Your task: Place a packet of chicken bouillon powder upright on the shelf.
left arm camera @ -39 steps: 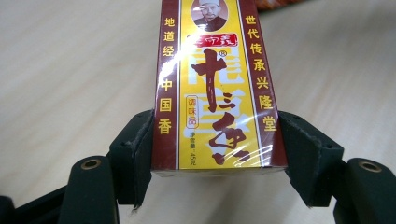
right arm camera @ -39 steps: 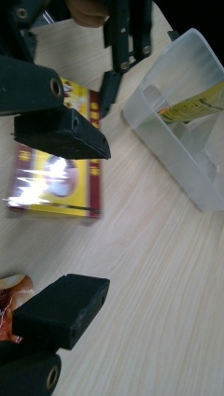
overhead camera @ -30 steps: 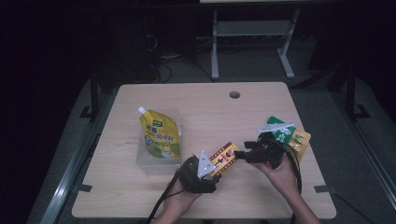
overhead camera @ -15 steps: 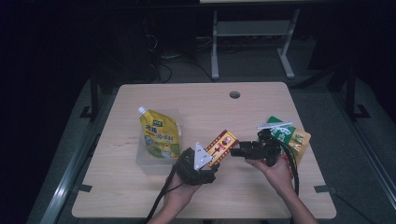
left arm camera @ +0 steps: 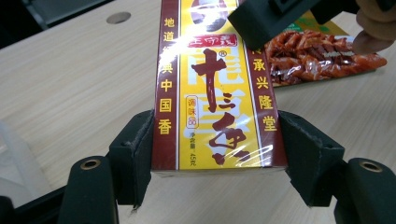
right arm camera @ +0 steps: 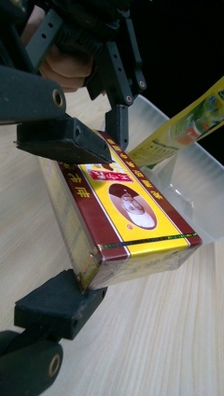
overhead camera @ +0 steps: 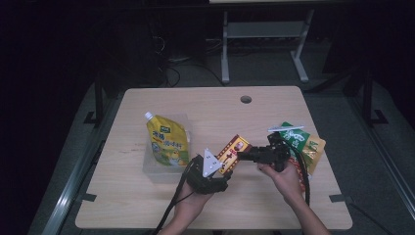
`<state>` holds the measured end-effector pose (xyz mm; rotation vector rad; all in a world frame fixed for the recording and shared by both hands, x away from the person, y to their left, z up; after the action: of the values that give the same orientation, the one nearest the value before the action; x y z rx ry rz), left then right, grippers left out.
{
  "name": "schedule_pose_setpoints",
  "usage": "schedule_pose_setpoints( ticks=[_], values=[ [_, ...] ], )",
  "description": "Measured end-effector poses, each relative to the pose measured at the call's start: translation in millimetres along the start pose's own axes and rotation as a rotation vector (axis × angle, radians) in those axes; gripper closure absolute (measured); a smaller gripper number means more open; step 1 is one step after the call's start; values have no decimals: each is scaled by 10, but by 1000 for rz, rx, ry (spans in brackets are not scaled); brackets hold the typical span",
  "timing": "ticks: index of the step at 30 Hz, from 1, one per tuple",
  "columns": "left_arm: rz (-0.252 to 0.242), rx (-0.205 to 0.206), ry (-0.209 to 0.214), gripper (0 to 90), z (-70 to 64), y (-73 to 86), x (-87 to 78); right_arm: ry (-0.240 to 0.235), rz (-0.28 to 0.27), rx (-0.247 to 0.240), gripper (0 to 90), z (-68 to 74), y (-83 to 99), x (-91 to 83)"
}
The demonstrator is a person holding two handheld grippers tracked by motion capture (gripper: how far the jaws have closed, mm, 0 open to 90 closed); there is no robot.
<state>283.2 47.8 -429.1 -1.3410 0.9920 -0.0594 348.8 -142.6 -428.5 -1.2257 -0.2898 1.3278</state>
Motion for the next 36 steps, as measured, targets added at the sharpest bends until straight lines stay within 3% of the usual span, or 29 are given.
schedule_pose_setpoints(
  ticks=[10,17,23,28,31,36],
  values=[
    [15,-30,-10,318,12,55,64,66,-28,-29,484,106,-77,-28],
    [40,-48,-8,317,23,121,112,31,-56,-38,609,147,-116,-57],
    [51,-38,-5,313,39,154,116,17,-45,-62,648,227,-142,-56],
    [55,-26,11,294,24,172,60,14,-20,-129,668,324,-209,-63],
    [54,-16,34,295,11,190,2,61,-1,-207,670,374,-253,-76],
    [67,-2,72,281,-66,264,-71,72,11,-246,669,395,-304,-86]
  ],
)
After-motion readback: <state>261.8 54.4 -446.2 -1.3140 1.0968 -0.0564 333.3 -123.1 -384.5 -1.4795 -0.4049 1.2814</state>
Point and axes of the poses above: each handheld gripper's, and its own axes: x roughly forward along the jaws, y roughly out of its underside, z roughly to its left, the point moved 4 cm from there along x, roughly forward along the jaws, and after that the axes turned 14 degrees about -x, right-handed, at the moved point
